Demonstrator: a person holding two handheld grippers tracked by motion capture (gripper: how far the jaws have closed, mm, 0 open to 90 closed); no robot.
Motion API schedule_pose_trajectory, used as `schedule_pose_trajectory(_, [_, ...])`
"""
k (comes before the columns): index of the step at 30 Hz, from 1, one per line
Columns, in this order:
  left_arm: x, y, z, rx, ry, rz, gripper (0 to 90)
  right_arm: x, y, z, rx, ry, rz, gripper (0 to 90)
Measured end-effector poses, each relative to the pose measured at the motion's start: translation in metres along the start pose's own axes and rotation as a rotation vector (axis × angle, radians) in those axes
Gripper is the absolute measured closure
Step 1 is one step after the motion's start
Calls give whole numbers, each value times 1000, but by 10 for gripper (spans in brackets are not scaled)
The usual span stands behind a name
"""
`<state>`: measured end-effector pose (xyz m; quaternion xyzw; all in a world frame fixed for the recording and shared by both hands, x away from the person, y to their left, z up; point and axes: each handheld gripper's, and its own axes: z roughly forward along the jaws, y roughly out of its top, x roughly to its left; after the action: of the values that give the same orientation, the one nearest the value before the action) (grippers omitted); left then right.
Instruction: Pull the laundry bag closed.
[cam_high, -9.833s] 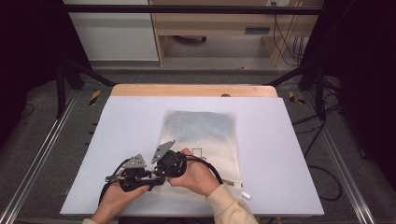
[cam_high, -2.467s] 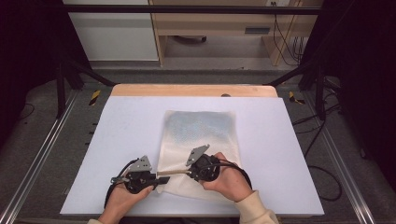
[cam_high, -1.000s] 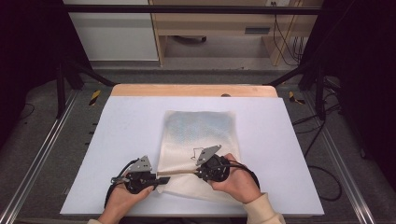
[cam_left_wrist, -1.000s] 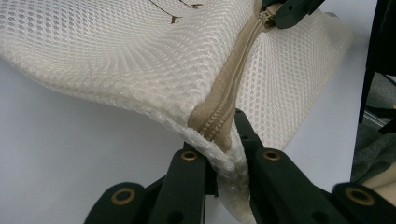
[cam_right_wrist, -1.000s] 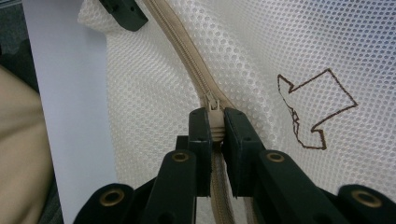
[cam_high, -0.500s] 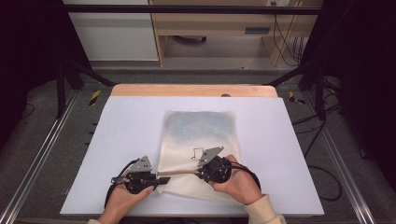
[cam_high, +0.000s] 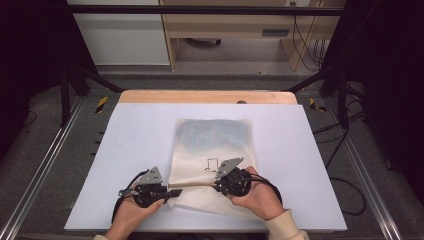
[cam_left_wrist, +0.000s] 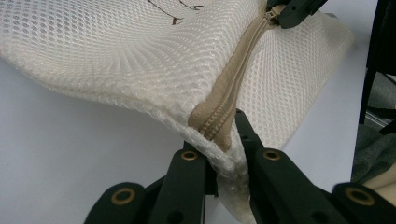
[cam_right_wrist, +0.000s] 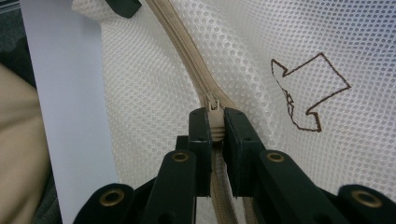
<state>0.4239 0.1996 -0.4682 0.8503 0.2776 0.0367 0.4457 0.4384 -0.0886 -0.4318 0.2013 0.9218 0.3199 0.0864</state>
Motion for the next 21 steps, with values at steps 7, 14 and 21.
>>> schedule_pose_trajectory(7, [0,0,0,-3,2,1,849,-3,-6,-4,-1,-9,14,821])
schedule_pose_trajectory(14, [1,0,-1,-5,5,-3,848,-6,-11,-8,7,-22,23,821])
schedule_pose_trajectory(21, [1,0,-1,-5,5,-1,848,-9,-17,-13,4,-33,40,820])
